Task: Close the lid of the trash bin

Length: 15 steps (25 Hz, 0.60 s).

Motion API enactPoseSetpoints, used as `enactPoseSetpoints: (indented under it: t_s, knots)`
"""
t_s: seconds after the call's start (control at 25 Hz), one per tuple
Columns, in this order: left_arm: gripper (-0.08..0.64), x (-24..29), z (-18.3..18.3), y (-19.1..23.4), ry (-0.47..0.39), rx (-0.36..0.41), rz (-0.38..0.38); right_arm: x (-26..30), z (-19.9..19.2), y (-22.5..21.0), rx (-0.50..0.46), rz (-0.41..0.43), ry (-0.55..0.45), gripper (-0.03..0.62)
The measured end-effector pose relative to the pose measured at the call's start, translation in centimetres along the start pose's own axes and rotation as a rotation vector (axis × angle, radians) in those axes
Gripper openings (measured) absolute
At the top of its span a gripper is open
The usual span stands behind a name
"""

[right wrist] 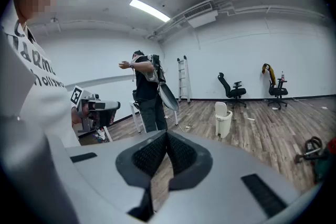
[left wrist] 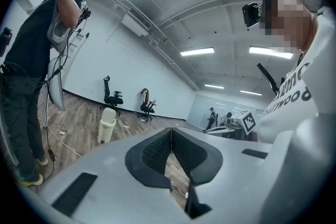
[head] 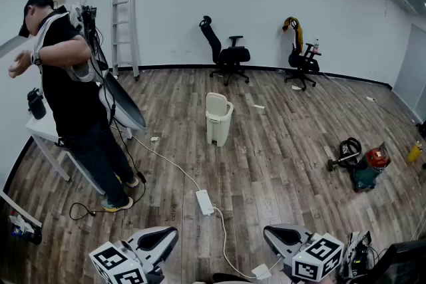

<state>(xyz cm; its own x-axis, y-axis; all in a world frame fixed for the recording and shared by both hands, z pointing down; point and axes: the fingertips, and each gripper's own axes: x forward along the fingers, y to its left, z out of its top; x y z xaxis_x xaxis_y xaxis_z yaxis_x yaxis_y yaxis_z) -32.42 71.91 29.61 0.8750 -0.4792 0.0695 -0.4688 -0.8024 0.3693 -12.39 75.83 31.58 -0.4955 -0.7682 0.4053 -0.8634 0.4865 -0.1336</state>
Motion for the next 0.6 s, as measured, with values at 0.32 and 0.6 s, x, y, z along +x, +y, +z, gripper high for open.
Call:
enactPoseSetpoints:
  t_s: [0.32,0.6]
  knots:
    - [0.008,-1.1,0.0,1.4,-0.005,0.007,-0.003,1.1,0.5,1.0,0.124,0.045,-0.059,0.009]
    - [0.008,-2.0,0.5,3.9,0.009,0.019,-0.023,4.5,0.9,2.1,0.134,0.042,-0.073,0.011]
